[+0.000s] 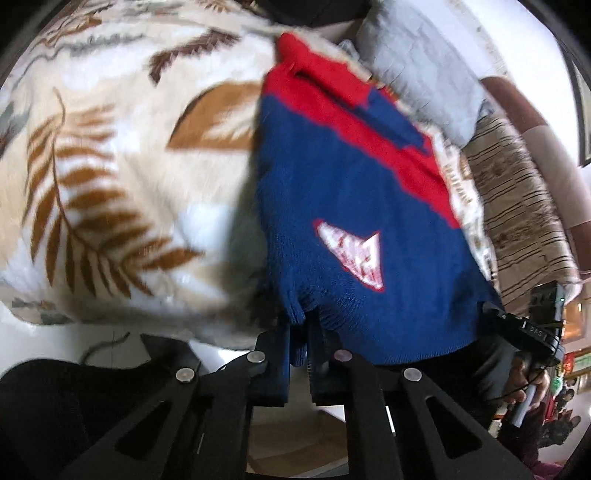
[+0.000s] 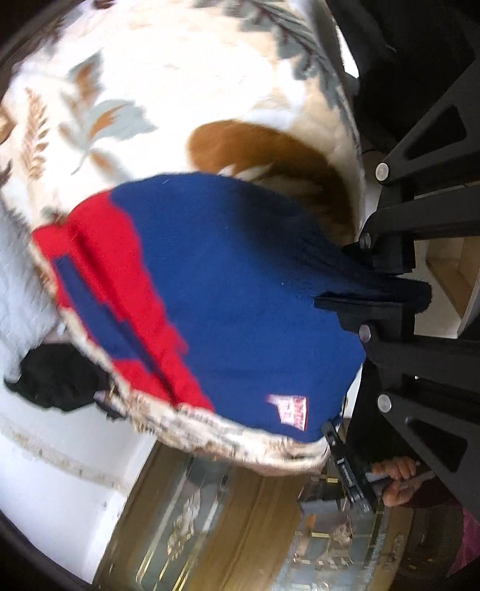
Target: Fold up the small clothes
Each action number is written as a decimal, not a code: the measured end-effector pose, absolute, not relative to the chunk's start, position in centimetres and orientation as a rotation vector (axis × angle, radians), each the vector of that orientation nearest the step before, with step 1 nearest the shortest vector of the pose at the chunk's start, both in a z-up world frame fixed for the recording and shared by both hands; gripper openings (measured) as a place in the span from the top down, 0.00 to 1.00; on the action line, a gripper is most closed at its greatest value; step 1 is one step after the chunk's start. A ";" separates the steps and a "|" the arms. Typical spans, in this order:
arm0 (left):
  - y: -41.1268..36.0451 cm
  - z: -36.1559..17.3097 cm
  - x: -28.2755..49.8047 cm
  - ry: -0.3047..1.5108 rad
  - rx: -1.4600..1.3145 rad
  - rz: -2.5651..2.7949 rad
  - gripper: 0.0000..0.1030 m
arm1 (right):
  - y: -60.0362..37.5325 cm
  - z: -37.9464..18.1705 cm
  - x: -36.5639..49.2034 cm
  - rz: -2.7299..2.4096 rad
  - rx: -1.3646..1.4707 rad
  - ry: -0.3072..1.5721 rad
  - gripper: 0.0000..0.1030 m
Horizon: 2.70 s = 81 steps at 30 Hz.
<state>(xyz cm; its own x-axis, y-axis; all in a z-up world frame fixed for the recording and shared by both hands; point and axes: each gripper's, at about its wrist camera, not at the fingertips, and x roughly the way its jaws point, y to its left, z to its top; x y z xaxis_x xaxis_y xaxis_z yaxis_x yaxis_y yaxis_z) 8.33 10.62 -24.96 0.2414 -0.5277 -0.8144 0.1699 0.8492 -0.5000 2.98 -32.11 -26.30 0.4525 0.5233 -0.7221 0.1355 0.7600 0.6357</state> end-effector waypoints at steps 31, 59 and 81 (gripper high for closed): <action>9.7 -28.3 10.8 1.320 -0.281 -0.425 0.80 | -36.9 -32.5 0.9 0.099 0.938 1.212 0.29; 11.1 -26.3 9.9 1.184 -0.432 -0.556 0.40 | -31.6 -30.7 2.7 0.194 0.744 1.252 0.91; 11.4 -29.7 8.8 1.275 -0.441 -0.465 0.40 | -31.8 -30.9 3.4 0.240 0.762 1.257 0.91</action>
<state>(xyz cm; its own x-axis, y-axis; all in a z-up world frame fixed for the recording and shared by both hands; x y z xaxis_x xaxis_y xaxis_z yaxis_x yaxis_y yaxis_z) 8.79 11.39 -29.66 0.2251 -0.5591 -0.7980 0.0858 0.8272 -0.5553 3.41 -31.79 -30.89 0.3218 0.5573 -0.7654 0.2358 0.7358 0.6349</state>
